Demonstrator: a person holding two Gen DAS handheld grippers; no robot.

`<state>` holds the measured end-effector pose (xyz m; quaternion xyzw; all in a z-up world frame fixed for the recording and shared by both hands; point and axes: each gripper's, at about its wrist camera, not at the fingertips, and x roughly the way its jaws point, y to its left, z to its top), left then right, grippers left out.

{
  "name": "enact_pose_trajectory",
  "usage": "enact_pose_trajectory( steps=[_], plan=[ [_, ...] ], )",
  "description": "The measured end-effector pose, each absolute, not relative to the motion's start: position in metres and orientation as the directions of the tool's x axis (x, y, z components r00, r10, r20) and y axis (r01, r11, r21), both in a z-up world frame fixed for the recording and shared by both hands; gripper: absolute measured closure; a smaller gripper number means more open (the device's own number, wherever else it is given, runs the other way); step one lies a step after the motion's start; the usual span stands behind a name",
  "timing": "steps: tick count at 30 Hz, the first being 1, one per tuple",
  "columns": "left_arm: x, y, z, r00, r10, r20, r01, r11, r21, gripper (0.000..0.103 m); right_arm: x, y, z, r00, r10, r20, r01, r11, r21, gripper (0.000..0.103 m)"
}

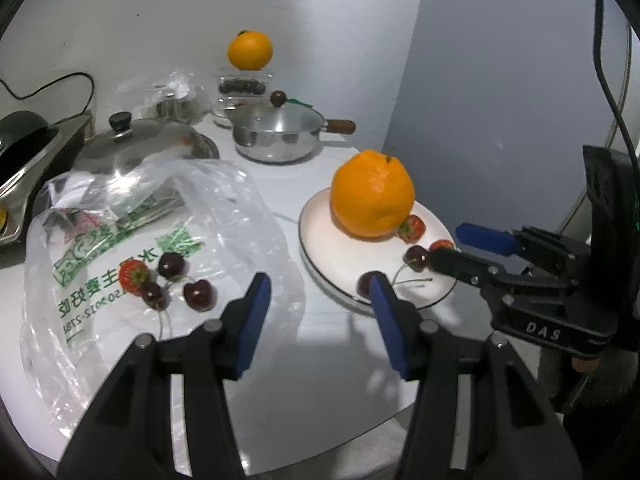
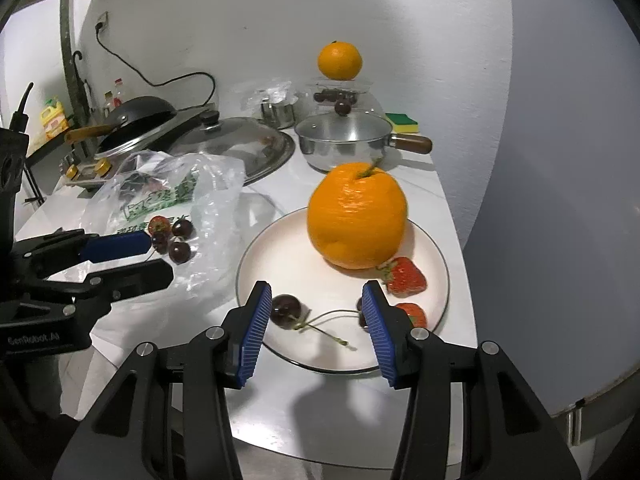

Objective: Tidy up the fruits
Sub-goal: 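Move both grippers back over the bag toward the remaining dark cherries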

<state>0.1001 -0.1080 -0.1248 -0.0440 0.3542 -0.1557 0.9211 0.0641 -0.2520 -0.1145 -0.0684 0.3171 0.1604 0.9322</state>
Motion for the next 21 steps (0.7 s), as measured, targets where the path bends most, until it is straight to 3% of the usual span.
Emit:
enact_pose_trajectory(
  steps=[21],
  plan=[
    [0.081,-0.044,-0.130,0.743,-0.253,-0.619,0.146,0.965,-0.219,0.049,0.067,-0.187,-0.113,0.718,0.305,-0.626,-0.431,0.901,-0.055,0.053]
  ],
)
